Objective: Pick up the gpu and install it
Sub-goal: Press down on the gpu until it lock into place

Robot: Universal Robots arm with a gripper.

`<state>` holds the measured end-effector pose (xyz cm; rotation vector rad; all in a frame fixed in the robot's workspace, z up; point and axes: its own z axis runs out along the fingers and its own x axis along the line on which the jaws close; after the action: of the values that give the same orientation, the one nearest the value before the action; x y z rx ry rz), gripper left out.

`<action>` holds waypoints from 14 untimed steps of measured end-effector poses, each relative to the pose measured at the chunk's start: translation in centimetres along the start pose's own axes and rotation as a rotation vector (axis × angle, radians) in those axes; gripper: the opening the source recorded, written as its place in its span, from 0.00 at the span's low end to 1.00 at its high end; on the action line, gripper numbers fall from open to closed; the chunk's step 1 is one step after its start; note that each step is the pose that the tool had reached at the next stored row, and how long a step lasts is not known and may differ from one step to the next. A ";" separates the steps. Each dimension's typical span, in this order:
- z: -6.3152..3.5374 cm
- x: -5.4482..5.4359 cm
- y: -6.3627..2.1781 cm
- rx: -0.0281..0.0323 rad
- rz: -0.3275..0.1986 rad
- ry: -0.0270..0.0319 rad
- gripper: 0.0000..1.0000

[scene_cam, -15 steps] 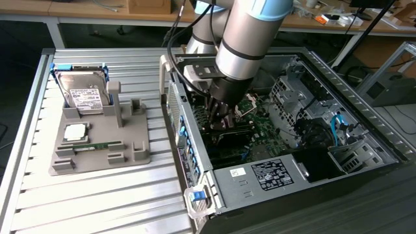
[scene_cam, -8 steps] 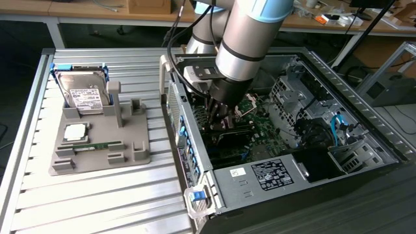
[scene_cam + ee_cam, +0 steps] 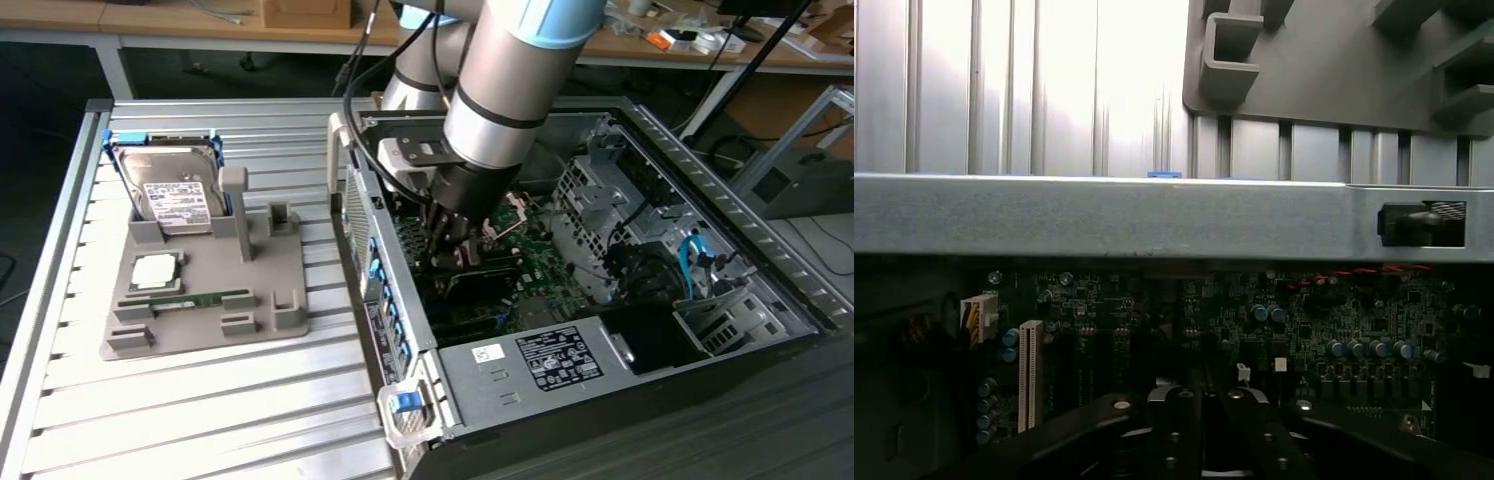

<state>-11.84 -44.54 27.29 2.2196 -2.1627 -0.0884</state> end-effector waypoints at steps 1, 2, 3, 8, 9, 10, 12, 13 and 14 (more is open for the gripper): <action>0.00 0.1 0.00 0.0000 0.000 0.0000 0.11; 0.00 0.2 0.01 0.0000 0.000 0.0001 0.11; -0.01 0.2 0.01 -0.0001 0.000 0.0001 0.11; -0.04 0.3 0.01 0.0000 0.000 0.0000 0.11; -0.33 0.3 -0.01 -0.0001 0.000 0.0000 0.11; -0.57 0.3 0.01 -0.0001 0.000 -0.0004 0.11; -1.04 0.3 0.04 0.0000 0.000 -0.0007 0.11; -1.22 0.3 0.05 0.0001 0.000 -0.0024 0.11; -1.46 0.3 0.07 0.0001 0.000 -0.0033 0.11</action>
<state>-11.80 -44.81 28.75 2.2213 -2.1643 -0.0921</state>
